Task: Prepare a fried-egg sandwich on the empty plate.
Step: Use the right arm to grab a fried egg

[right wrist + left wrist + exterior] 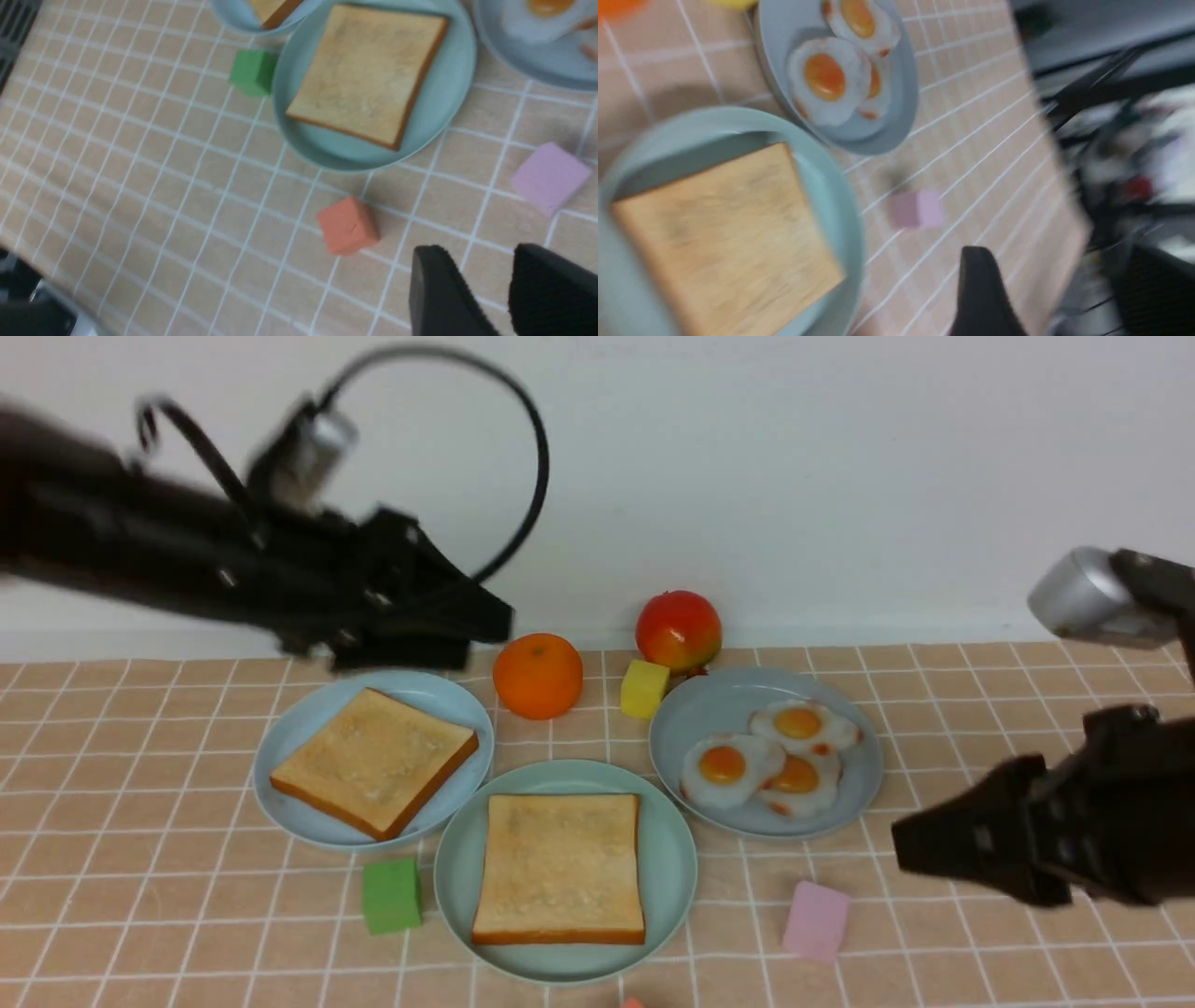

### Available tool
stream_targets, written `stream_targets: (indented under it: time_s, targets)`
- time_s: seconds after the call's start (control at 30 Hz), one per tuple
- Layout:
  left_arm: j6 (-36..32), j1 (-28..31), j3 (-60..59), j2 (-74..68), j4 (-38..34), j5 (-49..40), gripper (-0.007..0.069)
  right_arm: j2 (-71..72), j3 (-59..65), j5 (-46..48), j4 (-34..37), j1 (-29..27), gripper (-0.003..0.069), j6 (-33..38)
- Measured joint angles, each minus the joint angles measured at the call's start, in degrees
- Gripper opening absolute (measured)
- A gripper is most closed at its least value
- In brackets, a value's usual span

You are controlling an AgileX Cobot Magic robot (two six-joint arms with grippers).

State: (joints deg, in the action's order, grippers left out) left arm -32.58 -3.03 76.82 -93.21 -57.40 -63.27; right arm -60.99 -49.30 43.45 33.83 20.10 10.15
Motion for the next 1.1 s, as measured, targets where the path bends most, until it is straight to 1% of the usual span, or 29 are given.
stream_targets:
  time_s: [0.03, 0.07, 0.1, 0.17, 0.2, 0.23, 0.3, 0.33, 0.37, 0.4, 0.47, 0.57, 0.67, 0.77, 0.9, 1.0, 1.07, 1.1]
  targets:
    - [4.7, -0.4, 2.1, 3.0, 7.2, -0.6, 0.0357, -2.0, -1.1, -0.4, -1.5, -1.0, 0.0272, -1.6]
    - [5.3, -0.5, 2.5, 3.5, 9.3, -0.6, 0.0348, -2.6, -1.2, -0.4, -1.9, -1.1, 0.0274, -1.9]
    - [10.4, -1.5, 3.0, 7.4, 17.9, -0.6, 0.0307, -5.2, -3.4, -0.1, -4.3, -2.4, 0.0302, -3.0]
    - [14.6, -3.5, 2.4, 11.5, 27.6, -0.6, 0.0247, -8.3, -6.5, 0.6, -7.3, -3.0, 0.0329, -3.3]
    - [15.3, -4.0, 2.3, 11.9, 28.5, -0.6, 0.0241, -8.7, -6.8, 0.8, -7.6, -3.1, 0.0335, -3.3]
    - [16.6, -5.8, 0.9, 15.0, 33.2, -0.3, 0.0202, -11.1, -9.6, 1.4, -9.9, -3.3, 0.0353, -3.4]
    - [17.1, -10.0, -2.7, 19.7, 36.7, 1.4, 0.0121, -15.0, -13.5, 1.4, -11.7, -3.4, 0.0375, -4.8]
    - [17.1, -11.8, -4.7, 21.5, 37.1, 2.7, 0.0088, -16.8, -14.9, 0.9, -11.9, -3.4, 0.0382, -6.1]
    - [17.1, -11.8, -5.1, 21.9, 37.1, 2.9, 0.0082, -17.1, -15.1, 0.8, -12.0, -3.4, 0.0384, -6.7]
    - [16.8, -14.7, -8.5, 24.1, 36.7, 5.0, 0.0033, -19.9, -16.6, -0.5, -11.8, -3.4, 0.0392, -9.3]
    - [16.7, -16.7, -12.1, 25.5, 35.9, 7.0, -0.001, -23.1, -17.2, -2.5, -11.2, -3.4, 0.0396, -11.8]
    - [16.3, -18.7, -18.0, 26.2, 35.5, 10.8, -0.0013, -27.7, -17.3, -6.3, -10.3, -3.7, 0.0399, -15.5]
    - [15.4, -18.9, -21.9, 26.2, 34.8, 14.0, -0.0013, -32.3, -17.3, -9.3, -7.3, -4.9, 0.04, -17.2]
    - [14.7, -18.9, -23.1, 26.2, 34.4, 16.1, -0.0013, -36.6, -18.1, -11.1, -1.0, -7.1, 0.04, -16.7]
    - [14.5, -18.9, -23.2, 26.2, 34.1, 17.9, -0.0013, -41.8, -21.2, -11.2, 5.4, -9.3, 0.04, -13.1]
    - [14.5, -18.9, -23.3, 26.1, 34.1, 18.6, -0.0013, -46.0, -25.4, -9.8, 7.2, -9.8, 0.04, -9.1]
    - [14.5, -18.9, -23.3, 26.0, 33.9, 18.6, -0.0013, -48.0, -27.3, -8.5, 7.4, -9.8, 0.04, -8.3]
    - [14.5, -18.9, -23.3, 25.7, 33.8, 18.6, -0.0013, -50.6, -30.7, -6.0, 7.1, -9.7, 0.04, -8.0]
